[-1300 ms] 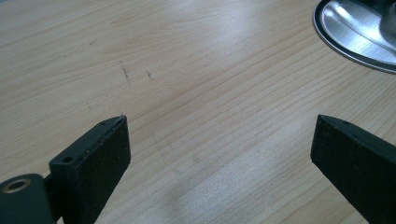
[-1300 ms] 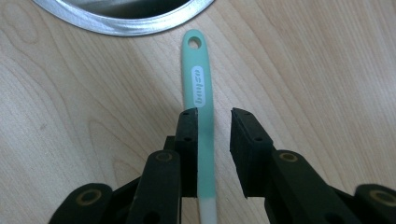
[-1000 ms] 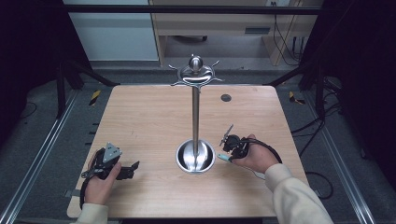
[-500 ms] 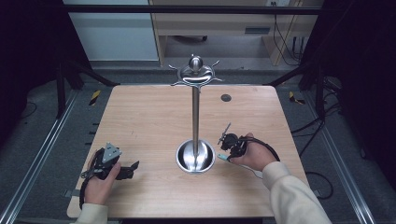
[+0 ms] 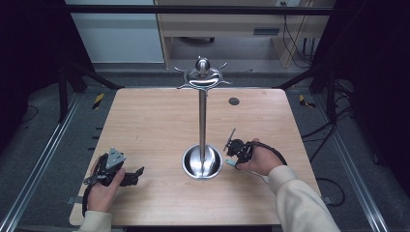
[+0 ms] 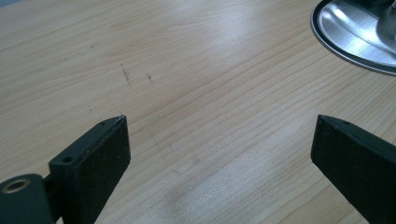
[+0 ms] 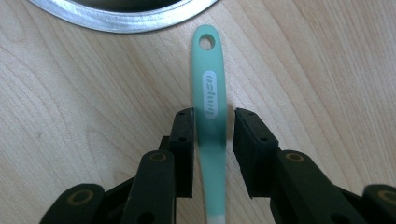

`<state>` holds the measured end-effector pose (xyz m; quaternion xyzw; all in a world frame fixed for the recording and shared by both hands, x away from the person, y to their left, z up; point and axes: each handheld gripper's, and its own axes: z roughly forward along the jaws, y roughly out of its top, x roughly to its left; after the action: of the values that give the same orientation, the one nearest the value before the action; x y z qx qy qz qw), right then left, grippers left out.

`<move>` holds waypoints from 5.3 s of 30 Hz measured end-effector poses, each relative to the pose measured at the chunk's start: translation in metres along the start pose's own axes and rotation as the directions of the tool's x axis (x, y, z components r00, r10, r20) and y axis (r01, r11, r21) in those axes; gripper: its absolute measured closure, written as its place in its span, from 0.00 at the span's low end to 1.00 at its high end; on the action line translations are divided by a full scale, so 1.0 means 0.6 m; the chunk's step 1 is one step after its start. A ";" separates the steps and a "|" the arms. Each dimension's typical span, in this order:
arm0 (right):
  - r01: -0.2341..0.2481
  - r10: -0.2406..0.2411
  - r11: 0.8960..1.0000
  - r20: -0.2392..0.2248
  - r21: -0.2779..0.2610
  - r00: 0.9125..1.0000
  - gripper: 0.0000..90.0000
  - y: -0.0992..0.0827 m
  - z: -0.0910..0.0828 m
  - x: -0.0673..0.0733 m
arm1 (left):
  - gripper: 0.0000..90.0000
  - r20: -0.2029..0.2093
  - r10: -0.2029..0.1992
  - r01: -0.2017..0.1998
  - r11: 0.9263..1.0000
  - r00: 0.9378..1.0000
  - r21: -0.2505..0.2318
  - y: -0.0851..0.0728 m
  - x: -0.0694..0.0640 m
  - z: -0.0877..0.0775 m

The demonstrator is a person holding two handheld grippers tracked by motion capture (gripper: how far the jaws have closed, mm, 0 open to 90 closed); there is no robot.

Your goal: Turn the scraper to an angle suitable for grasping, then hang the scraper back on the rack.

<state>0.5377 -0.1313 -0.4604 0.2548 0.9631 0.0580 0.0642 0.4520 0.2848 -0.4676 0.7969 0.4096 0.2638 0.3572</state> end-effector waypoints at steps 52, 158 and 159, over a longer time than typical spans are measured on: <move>-0.042 0.036 0.995 -0.059 -0.093 0.998 0.83 -0.014 -0.036 -0.016 | 0.05 0.001 0.003 -0.003 1.000 1.000 -0.001 0.001 -0.002 -0.001; -0.112 0.191 0.511 -0.014 -0.852 0.982 0.83 -0.118 -0.369 -0.005 | 0.04 0.002 -0.007 0.007 1.000 1.000 0.009 -0.001 -0.001 0.002; -0.112 0.188 0.505 -0.018 -0.856 0.982 0.83 -0.118 -0.371 -0.003 | 0.04 0.001 -0.007 0.007 1.000 1.000 0.010 -0.002 0.000 0.002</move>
<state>0.4708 -0.2107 -0.2513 0.2750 0.7818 0.5176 0.2126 0.4523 0.2846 -0.4691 0.7974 0.4136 0.2598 0.3543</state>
